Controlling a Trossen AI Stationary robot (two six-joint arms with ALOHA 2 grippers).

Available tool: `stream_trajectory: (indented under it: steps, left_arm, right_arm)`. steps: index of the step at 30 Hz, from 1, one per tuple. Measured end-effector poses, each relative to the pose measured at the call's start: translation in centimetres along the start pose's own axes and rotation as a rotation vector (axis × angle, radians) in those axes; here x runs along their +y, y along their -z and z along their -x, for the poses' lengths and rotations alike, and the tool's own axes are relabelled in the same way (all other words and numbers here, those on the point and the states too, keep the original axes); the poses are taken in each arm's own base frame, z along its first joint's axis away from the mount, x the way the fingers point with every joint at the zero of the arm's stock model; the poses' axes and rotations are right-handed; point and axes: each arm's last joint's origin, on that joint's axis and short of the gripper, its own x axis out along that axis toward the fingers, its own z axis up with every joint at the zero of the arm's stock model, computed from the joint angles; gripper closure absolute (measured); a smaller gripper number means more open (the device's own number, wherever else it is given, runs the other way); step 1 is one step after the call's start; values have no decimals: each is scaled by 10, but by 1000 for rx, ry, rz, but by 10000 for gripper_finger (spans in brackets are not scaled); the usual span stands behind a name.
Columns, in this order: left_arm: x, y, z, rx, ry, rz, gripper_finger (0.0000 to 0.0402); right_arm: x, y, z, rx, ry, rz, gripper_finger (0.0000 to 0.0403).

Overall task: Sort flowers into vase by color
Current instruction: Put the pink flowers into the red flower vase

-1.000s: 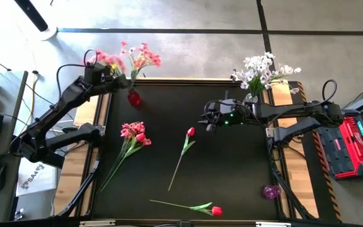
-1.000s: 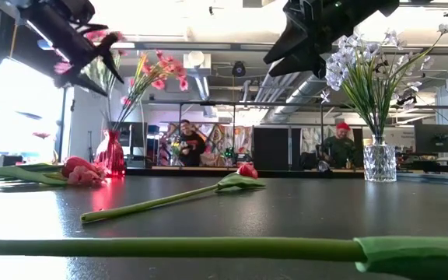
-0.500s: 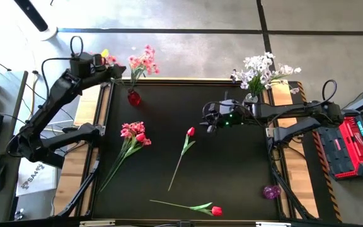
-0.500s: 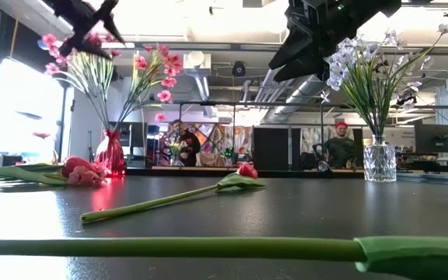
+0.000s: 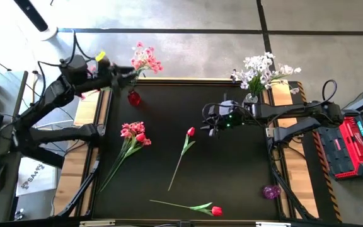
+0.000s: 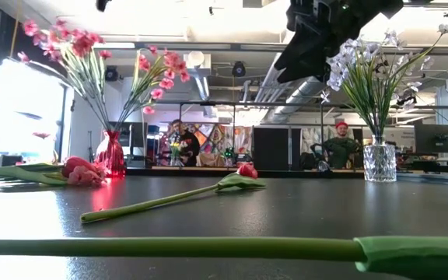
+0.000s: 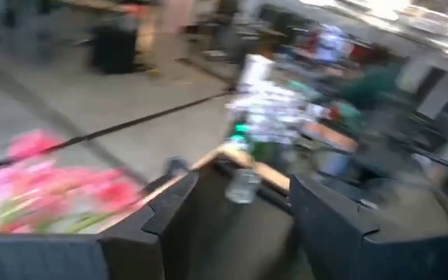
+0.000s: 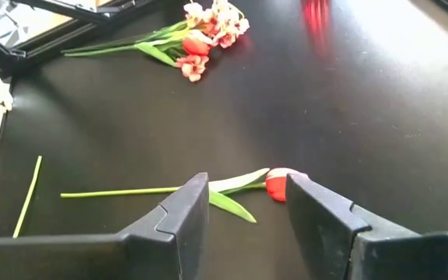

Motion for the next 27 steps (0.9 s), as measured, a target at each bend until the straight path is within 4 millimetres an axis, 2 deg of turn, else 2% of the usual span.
stream_trajectory:
  steps: [2, 6, 11, 15, 18, 22, 27]
  left_arm:
    - [-16, 2, -5, -3, 88, -35, 237]
    - [-43, 16, -17, 48, 113, -110, 266]
    - [-63, 48, -30, 275, 95, -185, 292]
    - [-69, 78, -30, 542, 59, -186, 308]
    - [-72, 93, -23, 686, 22, -156, 319]
    - [-72, 108, -14, 786, -88, -71, 327]
    - [-68, 131, -9, 868, -239, 80, 327]
  right_arm:
    - [0, 1, 0, 6, 2, -1, 242]
    - [0, 1, 0, 10, 4, -26, 242]
    - [-1, 1, 0, 7, 26, -84, 242]
    - [-3, 3, 0, 10, 64, -156, 242]
    - [-3, 2, 0, 0, 82, -201, 242]
    - [3, 3, 0, -72, 157, -311, 242]
    - [26, 10, 2, -135, 182, -395, 242]
